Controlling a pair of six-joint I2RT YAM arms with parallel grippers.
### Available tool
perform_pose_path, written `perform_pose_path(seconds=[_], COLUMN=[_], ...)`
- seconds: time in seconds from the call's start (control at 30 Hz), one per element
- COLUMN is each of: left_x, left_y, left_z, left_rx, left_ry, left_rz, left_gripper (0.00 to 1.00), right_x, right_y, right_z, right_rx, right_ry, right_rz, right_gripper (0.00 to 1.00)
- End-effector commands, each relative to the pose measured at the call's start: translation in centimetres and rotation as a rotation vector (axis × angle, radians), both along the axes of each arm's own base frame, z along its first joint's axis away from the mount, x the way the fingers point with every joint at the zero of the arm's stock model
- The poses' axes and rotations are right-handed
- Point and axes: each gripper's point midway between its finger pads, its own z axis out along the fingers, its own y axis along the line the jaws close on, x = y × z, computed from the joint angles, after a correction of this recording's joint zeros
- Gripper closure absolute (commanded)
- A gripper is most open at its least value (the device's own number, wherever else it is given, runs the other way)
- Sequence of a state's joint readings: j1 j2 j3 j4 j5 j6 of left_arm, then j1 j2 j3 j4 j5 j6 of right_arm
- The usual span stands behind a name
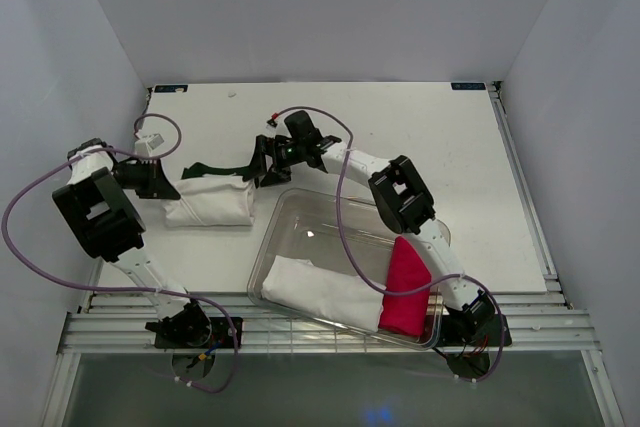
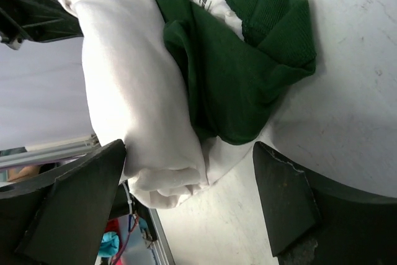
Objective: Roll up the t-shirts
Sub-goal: Roll the T-shirt to the center of the board.
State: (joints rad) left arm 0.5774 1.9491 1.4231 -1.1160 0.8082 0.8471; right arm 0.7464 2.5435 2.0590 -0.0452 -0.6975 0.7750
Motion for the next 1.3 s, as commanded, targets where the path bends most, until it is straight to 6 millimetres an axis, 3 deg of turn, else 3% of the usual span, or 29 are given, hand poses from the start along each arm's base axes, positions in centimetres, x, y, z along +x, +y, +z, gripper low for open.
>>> perform_pose_path(seconds=[0.0,0.17,0.5,0.67,0.7,0.83,0.9,0.97,1.03,1.1,1.17,1.27], left_x=[1.8,1.4,1.3,1.4,1.3,1.2,1.3,1.3,1.2,1.2,1.3,1.5], left_y=[0.6,0.6,0.4,0.2,0.1,-0.2,-0.3,-0.3,-0.3,-0.2,0.0,0.1], left_z=[1.7,1.4,1.7,1.9,1.9,2.3,2.4,2.6,2.5,2.4,2.4,2.6], left_rx=[0.018,0.027,0.037,0.028,0.025,0.027,0.026,0.025,0.026,0.031,0.038,0.044], left_ry=[-0.066,-0.032,-0.046,-0.055,-0.058,-0.100,-0.106,-0.112,-0.110,-0.106,-0.106,-0.109], left_rz=[0.025,0.043,0.038,0.036,0.034,0.005,0.000,-0.001,-0.003,-0.003,-0.003,0.001], left_gripper=[0.96,0.95,0.95,0.94,0.93,0.86,0.84,0.83,0.82,0.82,0.82,0.79], right_x=[-0.3,-2.6,-1.6,-2.9,-3.5,-4.7,-4.7,-5.5,-5.6,-5.7,-5.8,-5.8], right_y=[-0.2,0.3,1.1,-0.1,-0.8,-0.2,0.8,1.9,3.1,3.5,3.4,2.7], right_z=[3.4,4.8,10.5,6.1,4.2,2.8,3.6,3.5,4.2,4.4,3.9,2.9], right_rx=[0.007,0.026,0.098,-0.062,-0.098,-0.112,-0.077,-0.028,0.032,0.039,0.024,0.000], right_ry=[-0.078,-0.115,-0.293,-0.275,-0.258,-0.244,-0.260,-0.236,-0.206,-0.205,-0.196,-0.164], right_rz=[0.007,0.065,0.047,0.009,0.009,0.031,0.047,0.090,0.096,0.099,0.097,0.087], right_gripper=[0.12,0.12,0.12,0.13,0.13,0.13,0.16,0.22,0.35,0.50,0.58,0.87])
